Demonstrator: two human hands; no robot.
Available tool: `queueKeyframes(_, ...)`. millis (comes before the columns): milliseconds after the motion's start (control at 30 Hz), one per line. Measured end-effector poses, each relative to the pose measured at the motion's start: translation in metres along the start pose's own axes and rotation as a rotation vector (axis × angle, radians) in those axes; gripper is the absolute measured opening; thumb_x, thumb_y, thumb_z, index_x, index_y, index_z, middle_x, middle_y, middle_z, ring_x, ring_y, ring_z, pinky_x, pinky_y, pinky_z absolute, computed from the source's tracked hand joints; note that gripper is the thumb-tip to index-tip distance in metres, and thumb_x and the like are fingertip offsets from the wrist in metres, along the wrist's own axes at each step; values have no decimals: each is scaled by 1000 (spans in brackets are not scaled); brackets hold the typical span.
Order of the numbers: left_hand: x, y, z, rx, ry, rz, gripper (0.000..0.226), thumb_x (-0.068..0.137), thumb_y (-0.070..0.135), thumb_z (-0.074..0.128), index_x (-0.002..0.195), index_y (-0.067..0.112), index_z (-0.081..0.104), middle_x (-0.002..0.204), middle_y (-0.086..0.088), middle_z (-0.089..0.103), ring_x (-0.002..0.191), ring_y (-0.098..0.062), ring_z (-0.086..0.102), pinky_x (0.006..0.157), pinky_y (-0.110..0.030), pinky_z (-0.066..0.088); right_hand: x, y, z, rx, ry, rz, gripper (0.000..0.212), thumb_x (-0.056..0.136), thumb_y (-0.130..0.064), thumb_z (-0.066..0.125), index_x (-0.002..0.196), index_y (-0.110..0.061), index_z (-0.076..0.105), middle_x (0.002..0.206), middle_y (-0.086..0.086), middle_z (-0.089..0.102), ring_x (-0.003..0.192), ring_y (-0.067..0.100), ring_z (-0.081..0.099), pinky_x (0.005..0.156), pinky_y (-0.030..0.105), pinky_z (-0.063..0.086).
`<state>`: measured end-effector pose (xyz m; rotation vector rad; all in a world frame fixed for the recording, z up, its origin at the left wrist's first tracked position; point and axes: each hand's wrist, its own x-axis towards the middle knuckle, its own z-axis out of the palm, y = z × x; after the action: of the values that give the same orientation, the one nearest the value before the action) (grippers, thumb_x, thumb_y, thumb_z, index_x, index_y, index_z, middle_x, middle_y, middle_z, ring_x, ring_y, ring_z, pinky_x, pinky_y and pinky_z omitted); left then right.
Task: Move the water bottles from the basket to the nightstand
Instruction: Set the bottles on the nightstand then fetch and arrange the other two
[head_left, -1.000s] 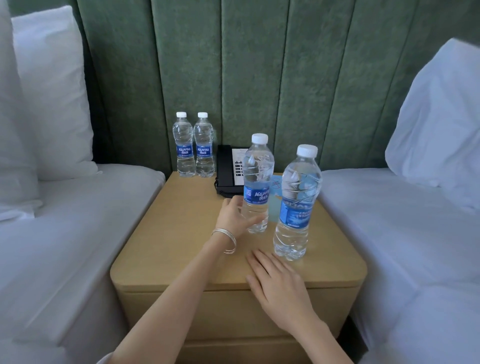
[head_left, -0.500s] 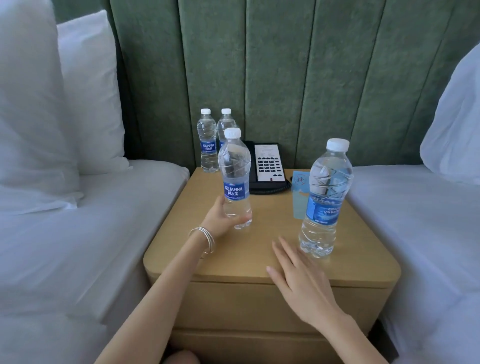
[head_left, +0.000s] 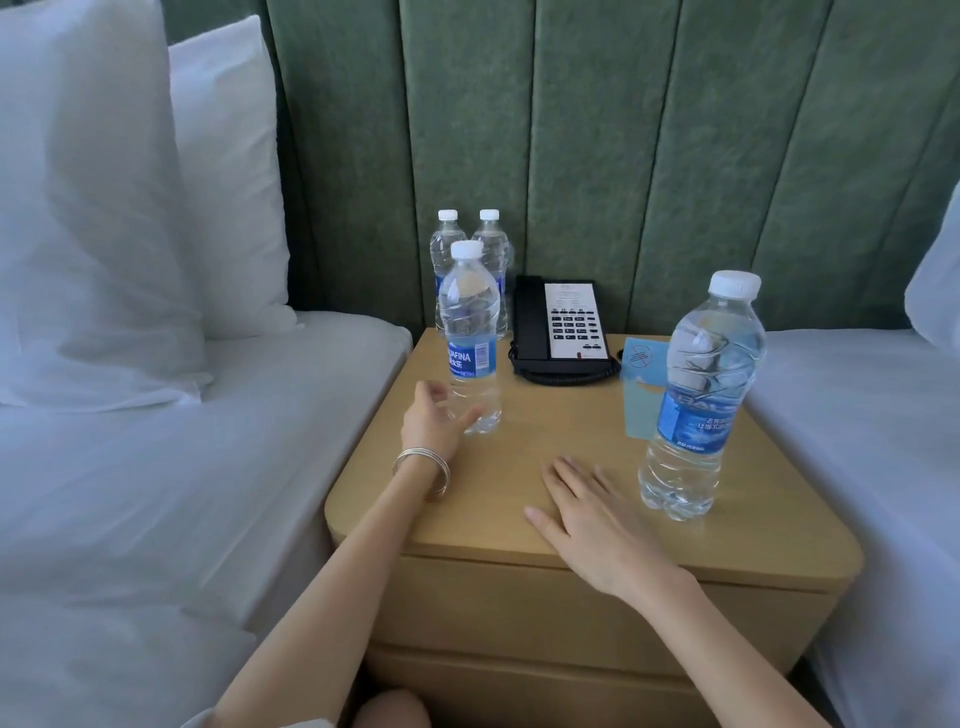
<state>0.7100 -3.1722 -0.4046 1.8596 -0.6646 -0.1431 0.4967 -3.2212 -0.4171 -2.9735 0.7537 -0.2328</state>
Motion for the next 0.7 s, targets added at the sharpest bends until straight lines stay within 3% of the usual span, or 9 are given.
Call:
queueKeyframes(167,6,9,4,153,107,-40,59,73,44,76,110,10,44,115,-5,53,88,-21,52,72,-31,40,-3,-3,-5,16,-1,5,97,71,-65,-14,150,-14,10,158,0,4,143,8,-5,116,28,-6)
queueKeyframes(367,-5,0,-6,268,41,152,59,80,24,72,122,1,39,128,-13,43,102,-31,55,72,-29,38,-4,-4,-4,-18,25,8,94,73,-64,-15,150,-15,9,158,-1,2,143,8,-5,115,27,-7)
queueKeyframes(567,-18,-3,-14,476,24,410,45,84,18,64,128,14,50,146,-6,34,111,-28,55,75,-32,45,-1,-1,2,-51,38,7,118,58,-70,-39,149,-15,11,158,-1,5,144,9,-3,114,27,-6)
queueKeyframes(700,-25,-6,-9,625,-42,440,57,92,21,51,145,27,32,159,0,8,124,-26,47,78,-34,47,-1,-1,2,-59,48,5,118,58,-69,-39,150,-16,12,158,-1,5,144,9,-3,114,27,-6)
